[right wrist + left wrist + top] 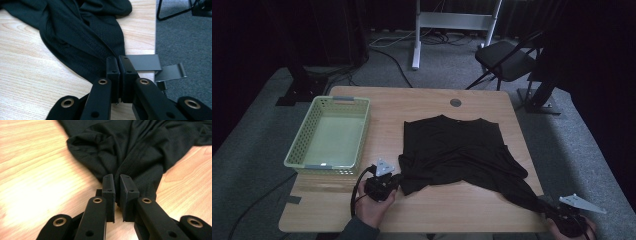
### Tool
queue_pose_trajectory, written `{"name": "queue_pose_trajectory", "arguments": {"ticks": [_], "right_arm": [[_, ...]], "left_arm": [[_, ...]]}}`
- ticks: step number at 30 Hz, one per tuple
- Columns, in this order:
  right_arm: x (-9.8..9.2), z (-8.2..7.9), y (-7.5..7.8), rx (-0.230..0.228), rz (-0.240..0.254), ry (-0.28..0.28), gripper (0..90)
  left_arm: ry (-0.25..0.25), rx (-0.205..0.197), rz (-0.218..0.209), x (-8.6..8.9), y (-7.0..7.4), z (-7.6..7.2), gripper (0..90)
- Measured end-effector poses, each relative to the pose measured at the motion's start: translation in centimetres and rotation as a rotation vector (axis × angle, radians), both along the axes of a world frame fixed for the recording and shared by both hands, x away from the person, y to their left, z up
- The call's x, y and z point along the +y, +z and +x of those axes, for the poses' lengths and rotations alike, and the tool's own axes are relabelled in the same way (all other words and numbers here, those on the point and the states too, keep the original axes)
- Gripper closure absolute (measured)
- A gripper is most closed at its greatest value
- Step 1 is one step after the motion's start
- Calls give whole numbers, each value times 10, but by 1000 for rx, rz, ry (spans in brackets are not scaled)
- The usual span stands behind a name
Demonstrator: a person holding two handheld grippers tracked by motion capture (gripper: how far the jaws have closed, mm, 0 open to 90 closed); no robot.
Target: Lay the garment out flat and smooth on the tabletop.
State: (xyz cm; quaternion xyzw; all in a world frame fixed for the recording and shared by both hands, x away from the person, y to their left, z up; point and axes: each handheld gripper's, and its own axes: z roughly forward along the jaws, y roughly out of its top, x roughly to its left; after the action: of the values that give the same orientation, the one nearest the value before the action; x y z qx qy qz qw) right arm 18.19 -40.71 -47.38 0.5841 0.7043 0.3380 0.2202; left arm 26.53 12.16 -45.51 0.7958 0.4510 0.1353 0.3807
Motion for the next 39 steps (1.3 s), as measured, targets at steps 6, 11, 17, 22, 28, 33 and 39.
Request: {"name": "queue_pose_trajectory", "arguments": {"ticks": [6, 11, 17, 22, 28, 33, 39], "right_arm": [[-6, -5, 6, -13, -3, -18, 879], [-14, -10, 9, -19, -6, -34, 879], [-20, -19, 12, -17, 10, -37, 879], [-24, -27, 15, -26, 20, -45, 879], [-21, -28, 17, -21, 0, -31, 802], [-23, -27, 22, -65, 11, -34, 682], [-20, -14, 29, -106, 24, -30, 633]], "left_arm": [[7, -2, 5, 8, 0, -10, 848], [28, 11, -9, 20, -2, -18, 849], [37, 1, -18, 27, 0, -36, 850], [27, -1, -28, 27, 0, -52, 849], [-1, -9, -57, 21, 1, -58, 749], [14, -43, -76, 24, 8, -54, 651], [8, -3, -38, 14, 1, -36, 591]]}}
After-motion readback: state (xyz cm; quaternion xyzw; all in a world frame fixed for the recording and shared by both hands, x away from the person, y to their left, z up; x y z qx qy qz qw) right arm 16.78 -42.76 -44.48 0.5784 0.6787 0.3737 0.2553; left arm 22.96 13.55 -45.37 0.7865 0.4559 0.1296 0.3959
